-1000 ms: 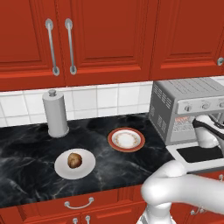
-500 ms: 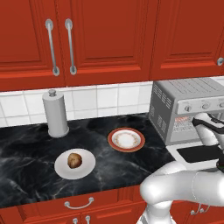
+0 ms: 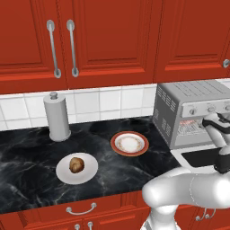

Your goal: Open the toaster oven door. Place the bread on the top rack in the toaster oven and place the steak on the bottom rack.

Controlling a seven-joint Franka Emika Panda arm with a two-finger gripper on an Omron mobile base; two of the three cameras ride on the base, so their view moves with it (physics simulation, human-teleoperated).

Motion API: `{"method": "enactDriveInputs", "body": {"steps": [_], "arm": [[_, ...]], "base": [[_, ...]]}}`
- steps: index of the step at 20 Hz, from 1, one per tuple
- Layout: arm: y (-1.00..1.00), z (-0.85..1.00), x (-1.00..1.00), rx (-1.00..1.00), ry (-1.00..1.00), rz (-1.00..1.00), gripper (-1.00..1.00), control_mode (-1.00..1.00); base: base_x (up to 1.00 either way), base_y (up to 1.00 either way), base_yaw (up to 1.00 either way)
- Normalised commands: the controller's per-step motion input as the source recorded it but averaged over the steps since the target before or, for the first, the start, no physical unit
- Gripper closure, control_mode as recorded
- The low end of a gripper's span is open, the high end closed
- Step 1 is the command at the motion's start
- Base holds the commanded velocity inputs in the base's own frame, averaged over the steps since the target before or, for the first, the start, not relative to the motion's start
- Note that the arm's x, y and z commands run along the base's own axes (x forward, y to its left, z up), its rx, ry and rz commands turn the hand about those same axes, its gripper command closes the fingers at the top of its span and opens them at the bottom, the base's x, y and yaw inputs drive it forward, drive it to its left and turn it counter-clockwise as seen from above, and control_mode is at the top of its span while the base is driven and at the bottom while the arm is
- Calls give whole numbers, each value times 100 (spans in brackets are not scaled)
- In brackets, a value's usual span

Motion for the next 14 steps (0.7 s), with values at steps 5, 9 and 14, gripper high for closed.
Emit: {"method": "enactDriveInputs", "body": {"steps": [5,9,14], "arm": [[0,-72,-51,-3,13,7,100,-100],[0,-75,-52,-5,10,6,100,-100],[0,-77,-59,-4,6,6,100,-100]], "base": [[0,0,0],[0,0,0],[0,0,0]]}}
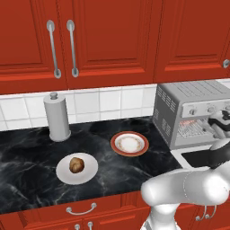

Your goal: Open the toaster oven door. Place the bread on the top rack in the toaster oven and place the steak on the bottom rack.

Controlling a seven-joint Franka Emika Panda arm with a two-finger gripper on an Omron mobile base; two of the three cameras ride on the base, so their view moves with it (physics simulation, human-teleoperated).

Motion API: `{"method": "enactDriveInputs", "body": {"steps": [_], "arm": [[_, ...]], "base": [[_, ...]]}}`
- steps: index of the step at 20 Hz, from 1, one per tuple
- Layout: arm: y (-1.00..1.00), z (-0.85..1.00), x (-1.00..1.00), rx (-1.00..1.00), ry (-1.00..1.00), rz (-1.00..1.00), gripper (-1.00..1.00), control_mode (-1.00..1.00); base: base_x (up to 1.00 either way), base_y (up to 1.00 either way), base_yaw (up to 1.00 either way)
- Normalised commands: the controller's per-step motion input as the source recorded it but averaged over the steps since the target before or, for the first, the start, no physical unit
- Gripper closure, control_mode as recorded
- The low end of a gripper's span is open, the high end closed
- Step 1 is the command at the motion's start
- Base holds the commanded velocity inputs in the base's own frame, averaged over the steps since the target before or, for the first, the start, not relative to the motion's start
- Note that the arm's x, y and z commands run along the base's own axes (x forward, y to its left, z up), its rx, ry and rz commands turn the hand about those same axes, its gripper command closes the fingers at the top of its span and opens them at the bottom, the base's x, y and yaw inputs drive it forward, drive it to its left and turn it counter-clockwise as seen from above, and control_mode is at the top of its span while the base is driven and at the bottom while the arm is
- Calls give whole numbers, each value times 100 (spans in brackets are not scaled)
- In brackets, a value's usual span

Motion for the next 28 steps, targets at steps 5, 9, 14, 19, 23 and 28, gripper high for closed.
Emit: {"method": "enactDriveInputs", "body": {"steps": [5,9,14,19,23,28], "arm": [[0,-80,-66,-5,7,6,100,-100],[-2,-79,-68,-10,13,6,100,-100],[-5,-75,-68,-13,18,4,100,-100],[-8,-78,-68,-13,18,4,100,-100],[-11,-80,-70,-12,18,5,100,-100],[-14,-83,-72,-11,19,5,100,-100]], "base": [[0,0,0],[0,0,0],[0,0,0],[0,0,0],[0,0,0],[0,0,0]]}}
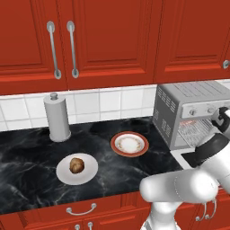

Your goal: Open the toaster oven door. Place the bread on the top rack in the toaster oven and place the steak on the bottom rack.

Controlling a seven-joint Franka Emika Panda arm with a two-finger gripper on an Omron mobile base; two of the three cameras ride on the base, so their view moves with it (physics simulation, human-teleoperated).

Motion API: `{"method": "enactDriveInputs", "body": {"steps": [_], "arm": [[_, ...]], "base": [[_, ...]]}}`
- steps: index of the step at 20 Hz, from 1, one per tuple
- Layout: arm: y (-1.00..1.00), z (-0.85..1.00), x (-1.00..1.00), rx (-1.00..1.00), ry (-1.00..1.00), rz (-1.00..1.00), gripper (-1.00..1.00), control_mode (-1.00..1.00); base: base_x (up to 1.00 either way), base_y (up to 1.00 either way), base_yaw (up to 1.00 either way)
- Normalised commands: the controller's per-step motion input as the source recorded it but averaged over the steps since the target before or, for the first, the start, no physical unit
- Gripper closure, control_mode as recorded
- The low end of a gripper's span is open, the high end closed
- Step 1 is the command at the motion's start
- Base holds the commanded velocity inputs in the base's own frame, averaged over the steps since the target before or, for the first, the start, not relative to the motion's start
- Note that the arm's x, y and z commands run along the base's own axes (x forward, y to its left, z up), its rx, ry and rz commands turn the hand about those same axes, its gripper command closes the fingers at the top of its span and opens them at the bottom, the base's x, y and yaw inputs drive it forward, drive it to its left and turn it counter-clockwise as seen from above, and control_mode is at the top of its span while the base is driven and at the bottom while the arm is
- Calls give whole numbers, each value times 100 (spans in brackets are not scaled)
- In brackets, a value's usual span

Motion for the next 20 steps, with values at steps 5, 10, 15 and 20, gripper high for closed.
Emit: {"method": "enactDriveInputs", "body": {"steps": [5,10,15,20], "arm": [[-17,-85,-75,-10,19,5,100,-100],[-18,-88,-78,-8,19,6,100,-100],[-17,-91,-82,-9,18,6,100,-100],[-17,-91,-84,-8,18,6,100,-100]], "base": [[0,0,0],[0,0,0],[0,0,0],[0,0,0]]}}
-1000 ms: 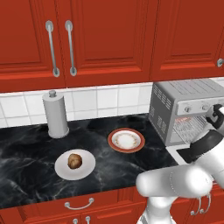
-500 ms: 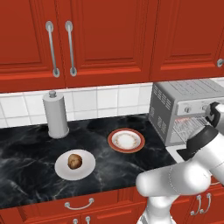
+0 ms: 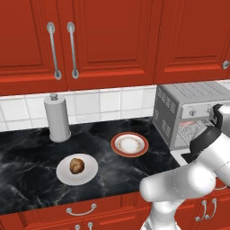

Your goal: Open the toaster oven door. Place the bread on the top rack in the toaster oven and place the steak on the bottom rack.

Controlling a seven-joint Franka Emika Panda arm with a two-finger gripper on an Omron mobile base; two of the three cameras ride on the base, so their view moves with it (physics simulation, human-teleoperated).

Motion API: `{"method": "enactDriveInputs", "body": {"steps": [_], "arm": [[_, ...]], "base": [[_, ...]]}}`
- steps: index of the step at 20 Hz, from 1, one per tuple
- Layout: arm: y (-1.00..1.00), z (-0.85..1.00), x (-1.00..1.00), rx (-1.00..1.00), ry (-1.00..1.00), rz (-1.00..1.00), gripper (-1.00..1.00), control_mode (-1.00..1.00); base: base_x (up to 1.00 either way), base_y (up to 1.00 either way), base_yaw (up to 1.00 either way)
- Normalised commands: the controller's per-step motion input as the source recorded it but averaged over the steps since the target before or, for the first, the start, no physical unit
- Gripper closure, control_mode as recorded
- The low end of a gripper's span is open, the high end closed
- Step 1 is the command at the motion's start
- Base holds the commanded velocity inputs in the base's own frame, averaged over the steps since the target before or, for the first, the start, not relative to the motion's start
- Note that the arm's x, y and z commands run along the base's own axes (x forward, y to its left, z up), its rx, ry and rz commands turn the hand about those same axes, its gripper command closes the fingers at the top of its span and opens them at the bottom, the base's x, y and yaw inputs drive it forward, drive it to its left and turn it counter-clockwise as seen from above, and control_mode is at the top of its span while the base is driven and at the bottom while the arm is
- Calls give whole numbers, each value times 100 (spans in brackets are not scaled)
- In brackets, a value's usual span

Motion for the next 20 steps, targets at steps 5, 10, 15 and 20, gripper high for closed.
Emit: {"method": "enactDriveInputs", "body": {"steps": [5,10,15,20], "arm": [[-13,-89,-79,-7,16,6,100,-100],[-6,-50,-67,3,4,3,100,-100],[6,23,-69,21,-14,2,100,-100],[26,40,-58,5,-27,1,100,-100]], "base": [[0,0,0],[0,0,0],[0,0,0],[0,0,0]]}}
